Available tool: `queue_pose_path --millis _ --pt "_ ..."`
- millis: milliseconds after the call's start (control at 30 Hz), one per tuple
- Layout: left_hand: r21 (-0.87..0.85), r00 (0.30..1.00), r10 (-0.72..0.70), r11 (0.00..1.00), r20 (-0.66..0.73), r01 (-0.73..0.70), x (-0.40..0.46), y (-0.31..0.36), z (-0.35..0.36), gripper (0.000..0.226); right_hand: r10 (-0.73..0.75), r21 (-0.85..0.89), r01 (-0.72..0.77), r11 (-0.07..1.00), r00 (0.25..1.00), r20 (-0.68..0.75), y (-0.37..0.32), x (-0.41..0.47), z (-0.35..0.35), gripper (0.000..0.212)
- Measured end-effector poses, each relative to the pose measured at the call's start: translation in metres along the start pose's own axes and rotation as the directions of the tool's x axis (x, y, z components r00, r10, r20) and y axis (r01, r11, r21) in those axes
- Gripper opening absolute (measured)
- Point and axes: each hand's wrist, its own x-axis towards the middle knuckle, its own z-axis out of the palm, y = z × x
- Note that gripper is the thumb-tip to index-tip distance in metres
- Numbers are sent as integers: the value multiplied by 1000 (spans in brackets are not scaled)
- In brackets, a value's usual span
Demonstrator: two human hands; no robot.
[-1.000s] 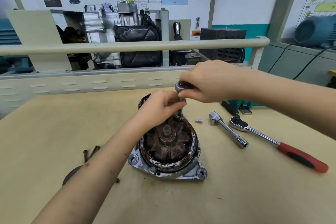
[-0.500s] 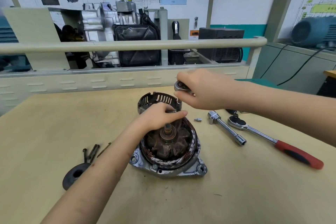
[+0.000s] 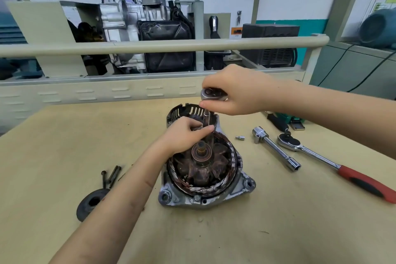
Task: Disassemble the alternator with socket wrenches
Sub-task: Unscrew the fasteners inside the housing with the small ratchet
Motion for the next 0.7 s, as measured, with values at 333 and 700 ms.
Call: queue_pose_path --millis 333,700 --pt "-67 998 -52 996 28 53 -4 5 -1 46 125 71 -122 990 991 -40 -16 -2 8 34" --pt "-698 804 -522 687 -284 200 -83 -54 50 34 203 72 -203 977 979 4 -11 -9 0 36"
